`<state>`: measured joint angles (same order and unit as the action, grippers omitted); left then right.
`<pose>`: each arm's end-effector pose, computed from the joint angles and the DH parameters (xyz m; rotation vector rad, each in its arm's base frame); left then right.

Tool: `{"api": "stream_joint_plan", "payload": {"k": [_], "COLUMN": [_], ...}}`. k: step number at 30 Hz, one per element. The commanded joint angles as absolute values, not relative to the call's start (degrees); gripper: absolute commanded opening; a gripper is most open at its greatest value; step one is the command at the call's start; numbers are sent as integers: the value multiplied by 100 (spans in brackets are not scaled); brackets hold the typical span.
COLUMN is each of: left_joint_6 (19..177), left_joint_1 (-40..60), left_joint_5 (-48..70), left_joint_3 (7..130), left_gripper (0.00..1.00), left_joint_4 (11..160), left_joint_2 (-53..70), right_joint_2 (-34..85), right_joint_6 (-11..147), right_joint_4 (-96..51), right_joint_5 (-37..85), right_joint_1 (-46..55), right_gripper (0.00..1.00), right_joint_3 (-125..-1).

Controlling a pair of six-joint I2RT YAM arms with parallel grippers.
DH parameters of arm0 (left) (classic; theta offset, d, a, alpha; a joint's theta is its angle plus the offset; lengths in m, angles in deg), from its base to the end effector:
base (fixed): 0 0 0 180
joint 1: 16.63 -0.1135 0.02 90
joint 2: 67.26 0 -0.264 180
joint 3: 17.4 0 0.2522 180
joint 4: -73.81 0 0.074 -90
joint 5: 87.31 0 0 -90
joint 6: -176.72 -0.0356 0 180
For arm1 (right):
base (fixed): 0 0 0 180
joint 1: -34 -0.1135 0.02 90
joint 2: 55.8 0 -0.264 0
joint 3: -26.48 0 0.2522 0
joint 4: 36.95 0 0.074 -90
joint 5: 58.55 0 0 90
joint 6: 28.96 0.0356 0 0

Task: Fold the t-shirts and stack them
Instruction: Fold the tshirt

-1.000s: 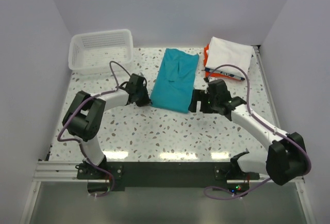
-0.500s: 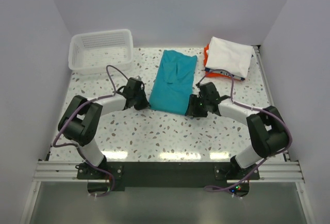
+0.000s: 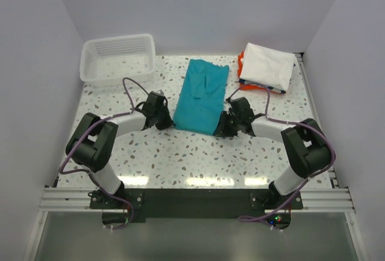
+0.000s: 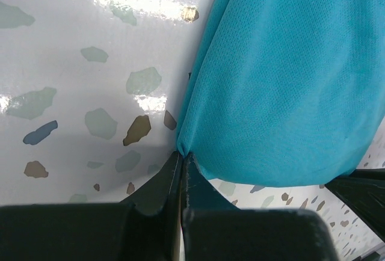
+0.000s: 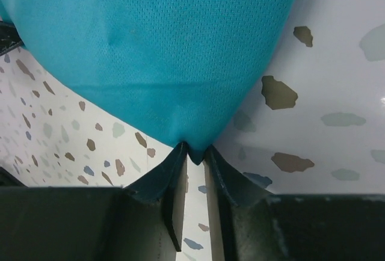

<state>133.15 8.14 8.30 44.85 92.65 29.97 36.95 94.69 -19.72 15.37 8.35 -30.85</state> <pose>0.2932 -0.1391 0.1425 -0.4509 2.5800 -0.6023 0.2696 0.1404 0.1450 0.0577 2.6105 0.7563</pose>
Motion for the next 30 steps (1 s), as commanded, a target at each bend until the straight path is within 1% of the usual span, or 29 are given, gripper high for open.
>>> {"api": "stream_joint_plan", "payload": {"k": [1, 3, 7, 10, 11, 13, 15, 18, 19, 20, 23, 26, 29, 30], "left_joint_6": [13304, 13304, 13348, 13383, 13426, 13497, 13724, 14041, 14129, 14286, 14402, 14420, 14437, 14437], "left_joint_1": [789, 789, 798, 806, 815, 885, 1017, 1403, 1604, 1685, 1817, 1826, 1826, 1826], "left_joint_5": [744, 727, 656, 525, 507, 454, 288, -370, -468, -565, -741, -803, -777, -803], "left_joint_3": [4259, 4189, 3943, 3530, 3286, 2916, 2783, 2756, 2799, 2835, 3036, 3300, 3564, 3643], "left_gripper": [0, 0, 0, 0, 0, 0, 0, 0, 0, 0, 0, 0, 0, 0], "left_joint_4": [9557, 9601, 9636, 9811, 9847, 9978, 10284, 11328, 11515, 11682, 12166, 12562, 12835, 12966], "left_joint_2": [2959, 2890, 2556, 2029, 1680, 1265, 554, -536, -835, -1386, -2231, -2603, -2700, -2736], "right_joint_2": [3842, 3773, 3448, 2973, 2833, 2420, 2147, 1532, 1305, 1189, 821, 652, 590, 599], "right_joint_6": [9567, 9576, 9593, 9418, 9383, 9286, 9163, 8944, 8873, 8742, 8653, 8478, 8415, 8442], "right_joint_4": [-2283, -2240, -2029, -1459, -1074, -582, -229, 641, 887, 1333, 1863, 2365, 2585, 2620], "right_joint_5": [1370, 1238, 1150, 1044, 992, 685, 386, 113, 25, -36, -553, -1073, -1495, -1809], "right_joint_1": [746, 728, 684, 667, 667, 649, 614, 579, 570, 570, 570, 561, 561, 570], "right_gripper": [21, 8, 5, 4, 0, 0, 0, 0, 0, 0, 0, 0, 0, 0], "right_joint_3": [-2973, -2947, -2780, -2753, -2762, -2762, -2771, -2919, -2990, -3060, -3298, -3596, -3773, -3808]}}
